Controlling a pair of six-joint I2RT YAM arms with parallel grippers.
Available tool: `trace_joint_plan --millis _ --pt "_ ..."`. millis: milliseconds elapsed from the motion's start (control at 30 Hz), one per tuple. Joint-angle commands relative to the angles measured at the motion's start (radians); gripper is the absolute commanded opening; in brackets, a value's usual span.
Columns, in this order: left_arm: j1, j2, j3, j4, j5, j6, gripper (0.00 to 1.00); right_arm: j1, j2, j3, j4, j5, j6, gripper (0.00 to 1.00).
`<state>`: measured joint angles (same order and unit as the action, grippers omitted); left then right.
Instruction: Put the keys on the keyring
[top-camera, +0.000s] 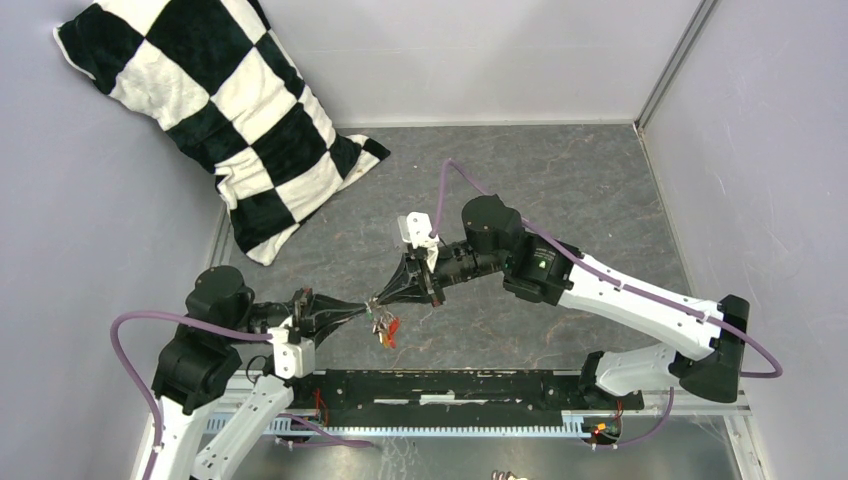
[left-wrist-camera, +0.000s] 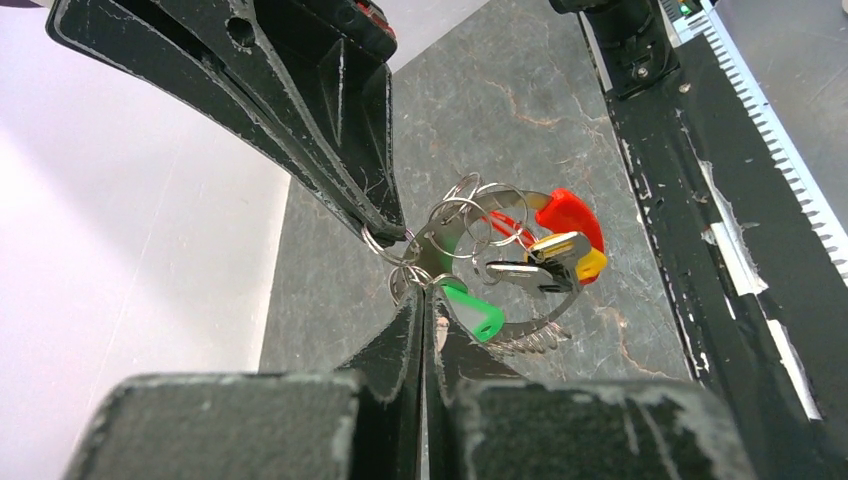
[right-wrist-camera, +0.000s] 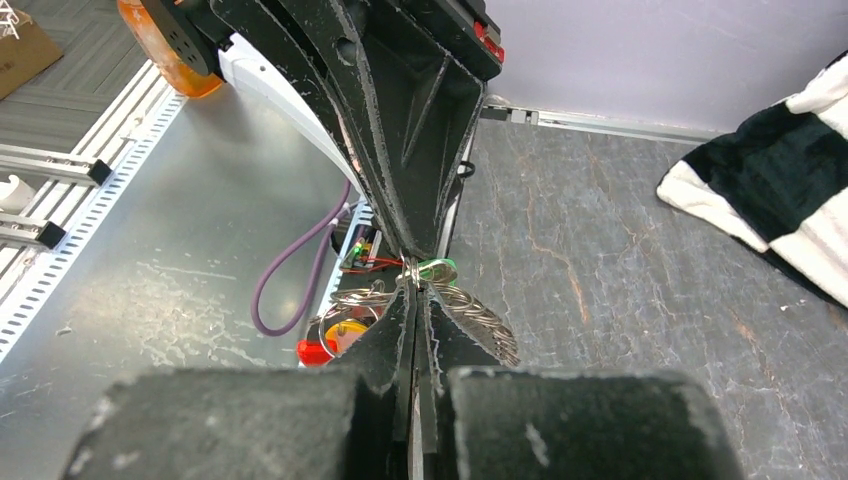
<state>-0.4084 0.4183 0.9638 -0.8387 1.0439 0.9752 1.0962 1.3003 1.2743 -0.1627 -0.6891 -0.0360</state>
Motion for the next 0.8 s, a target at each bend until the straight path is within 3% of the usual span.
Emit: trace_joint_plan --millis 0,167,500,633,767 --pt "-0.001 -0.016 0.005 -0.043 0.002 0.06 0.02 -0.015 -0.051 -0.005 0.139 -0.006 0.035 0.0" --pt "-0.002 -0.014 0.006 -0.043 0.023 0.049 0.03 -0.016 -0.063 -0.046 0.235 -0.007 0.1 0.0" --pt "-0.002 -0.003 -0.003 -0.045 0.052 0.038 0.23 -0.017 -0.081 -0.161 0.507 0.026 0.258 0.0" --pt "-0.002 -0.005 0.021 -0.042 0.024 0.018 0.29 -0.016 -0.086 -0.159 0.48 0.029 0.237 0.0" --pt "-0.002 0.003 0.076 -0.043 -0.031 -0.043 0.3 -0.015 -0.087 -0.106 0.315 0.056 0.118 0.0"
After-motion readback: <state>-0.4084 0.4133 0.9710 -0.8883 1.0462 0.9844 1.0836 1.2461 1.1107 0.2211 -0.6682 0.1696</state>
